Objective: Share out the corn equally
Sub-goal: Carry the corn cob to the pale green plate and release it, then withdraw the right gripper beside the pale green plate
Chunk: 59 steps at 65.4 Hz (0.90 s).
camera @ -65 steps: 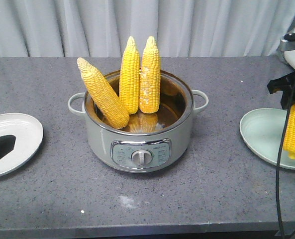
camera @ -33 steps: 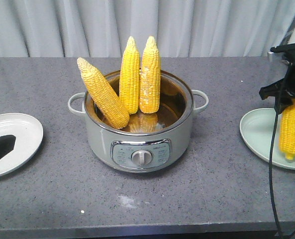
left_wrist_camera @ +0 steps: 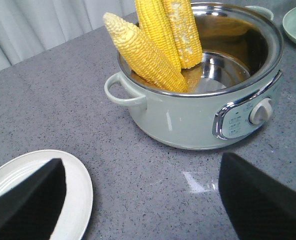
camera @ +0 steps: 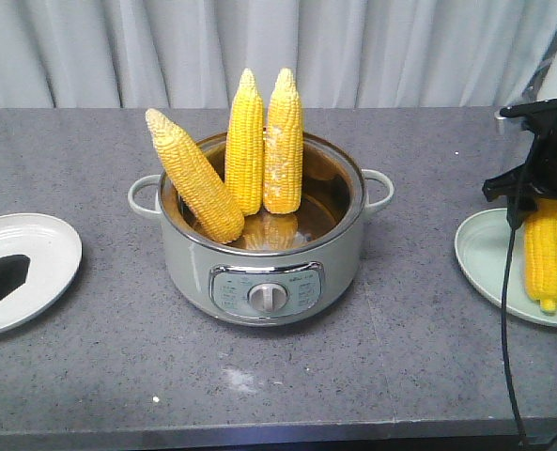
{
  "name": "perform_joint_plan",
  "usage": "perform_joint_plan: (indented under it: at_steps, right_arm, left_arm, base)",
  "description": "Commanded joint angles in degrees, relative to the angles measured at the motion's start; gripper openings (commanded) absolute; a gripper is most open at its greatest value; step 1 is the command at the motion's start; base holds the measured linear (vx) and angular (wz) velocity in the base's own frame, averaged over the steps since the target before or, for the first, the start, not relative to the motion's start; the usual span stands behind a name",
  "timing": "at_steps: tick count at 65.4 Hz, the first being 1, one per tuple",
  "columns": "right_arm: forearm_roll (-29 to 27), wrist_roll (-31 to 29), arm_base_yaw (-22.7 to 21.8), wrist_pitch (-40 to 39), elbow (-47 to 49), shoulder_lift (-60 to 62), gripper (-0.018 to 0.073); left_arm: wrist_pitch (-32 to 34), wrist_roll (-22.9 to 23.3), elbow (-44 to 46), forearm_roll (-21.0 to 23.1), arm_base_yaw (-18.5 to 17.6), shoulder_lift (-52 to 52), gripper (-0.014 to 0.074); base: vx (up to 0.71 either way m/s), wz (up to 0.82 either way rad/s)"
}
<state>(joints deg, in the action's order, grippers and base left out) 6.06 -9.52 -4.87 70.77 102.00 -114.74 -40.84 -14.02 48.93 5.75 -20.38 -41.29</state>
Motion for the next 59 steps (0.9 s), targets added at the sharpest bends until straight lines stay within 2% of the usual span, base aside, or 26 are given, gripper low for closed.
perform_joint_plan:
  at_steps: [1,9,23,38,50,59]
  right_arm:
    - [0.8,0.1,-0.3,-1.0,1.5,2.9,0.0545]
    - [0.8,0.9,-0.3,-1.9,1.5,3.0,0.0590]
    - [0.1,2.0,-0.3,-2.5,1.5,6.4,0.0591]
    - [-6.6,0.2,0.0,-3.7,0.6,13.9,0.0590]
    - [-10.8,-2.0,0.3,-11.0,-8.5,23.4,0.0567]
    - [-9.6,-2.4,4.4,-17.7,-16.8,31.5,0.0538]
  left_arm:
    - [3.6,0.1,1.7,0.5,-0.3,0.0,0.0587]
    - [3.6,0.1,1.7,0.5,-0.3,0.0,0.0587]
    - [3.6,0.1,1.7,0.5,-0.3,0.0,0.0587]
    - [3.6,0.1,1.7,0.5,-0.3,0.0,0.0587]
    - [3.6,0.1,1.7,0.5,-0.3,0.0,0.0587]
    - [3.6,0.1,1.7,0.5,-0.3,0.0,0.0587]
  base:
    - [0.00,0.00]
    - [0.00,0.00]
    - [0.00,0.00]
    - [0.00,0.00]
    - [0.00,0.00]
    - [0.00,0.00]
